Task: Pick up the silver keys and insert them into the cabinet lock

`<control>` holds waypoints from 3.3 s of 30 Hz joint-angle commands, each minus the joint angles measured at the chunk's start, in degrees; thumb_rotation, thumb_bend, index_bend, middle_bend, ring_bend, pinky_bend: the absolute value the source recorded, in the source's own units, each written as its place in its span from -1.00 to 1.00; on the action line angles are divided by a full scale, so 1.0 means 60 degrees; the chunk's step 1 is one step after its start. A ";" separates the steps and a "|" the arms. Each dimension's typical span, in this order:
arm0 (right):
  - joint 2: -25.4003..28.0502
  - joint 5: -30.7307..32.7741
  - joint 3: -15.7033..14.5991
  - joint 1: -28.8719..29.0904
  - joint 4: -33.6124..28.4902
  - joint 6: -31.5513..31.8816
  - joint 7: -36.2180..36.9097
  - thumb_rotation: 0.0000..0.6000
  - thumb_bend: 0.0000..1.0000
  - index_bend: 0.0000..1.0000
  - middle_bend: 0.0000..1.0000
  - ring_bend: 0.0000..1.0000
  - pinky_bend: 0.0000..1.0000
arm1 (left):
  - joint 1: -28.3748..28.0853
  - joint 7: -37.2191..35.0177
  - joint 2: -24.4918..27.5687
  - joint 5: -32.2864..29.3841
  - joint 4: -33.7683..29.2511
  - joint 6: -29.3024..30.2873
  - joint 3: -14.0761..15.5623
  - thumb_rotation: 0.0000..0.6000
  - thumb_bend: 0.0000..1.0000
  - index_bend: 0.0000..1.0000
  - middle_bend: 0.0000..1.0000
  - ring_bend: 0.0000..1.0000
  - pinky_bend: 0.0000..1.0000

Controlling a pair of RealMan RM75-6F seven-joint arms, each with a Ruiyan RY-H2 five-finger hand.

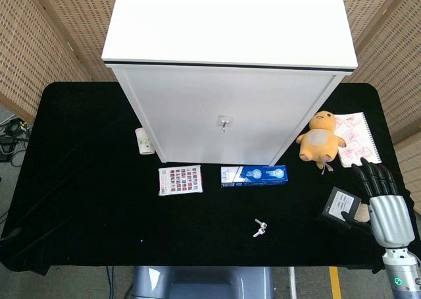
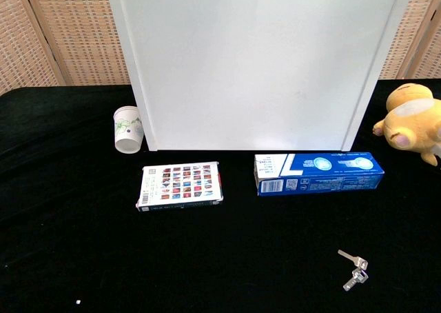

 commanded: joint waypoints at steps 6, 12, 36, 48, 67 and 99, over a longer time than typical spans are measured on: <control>0.0034 -0.0147 0.0061 -0.0098 -0.0031 -0.0058 -0.0037 1.00 -1.00 -1.00 -1.00 -1.00 -1.00 | -0.0009 0.0030 -0.0012 -0.0037 0.0029 -0.0084 0.0012 1.00 -1.00 -1.00 -1.00 -1.00 -1.00; -0.0029 -0.0127 0.0123 -0.0106 -0.0050 -0.0234 -0.0285 1.00 -1.00 -1.00 -0.66 -0.78 -0.93 | -0.0006 0.0089 -0.0030 -0.0078 -0.0005 -0.0070 -0.0023 1.00 -1.00 -1.00 -1.00 -1.00 -1.00; -0.2622 -0.2145 -0.0286 0.2765 0.2144 -0.4122 0.0139 1.00 -0.23 -0.31 0.53 0.38 0.89 | -0.0485 0.0952 -0.0340 -0.1031 -0.0045 -0.1169 -0.0276 1.00 -1.00 -1.00 -1.00 -1.00 -1.00; -0.3569 -0.1267 -0.0372 0.2908 0.2766 -0.5147 -0.0912 1.00 -0.14 -0.04 0.87 0.86 1.00 | -0.0514 0.1021 -0.0382 -0.1052 -0.0023 -0.1234 -0.0256 1.00 -1.00 -1.00 -1.00 -1.00 -1.00; -0.3914 -0.1358 -0.1006 0.3111 0.3444 -0.5560 -0.0923 1.00 0.01 0.05 0.88 0.87 1.00 | -0.0573 0.1226 -0.0485 -0.1054 0.0007 -0.1319 -0.0229 1.00 -1.00 -1.00 -1.00 -1.00 -1.00; -0.4399 -0.1308 -0.1295 0.3279 0.4168 -0.5892 -0.1994 1.00 0.08 0.08 0.88 0.87 1.00 | -0.0581 0.1285 -0.0537 -0.1066 0.0044 -0.1338 -0.0197 1.00 -1.00 -1.00 -1.00 -1.00 -1.00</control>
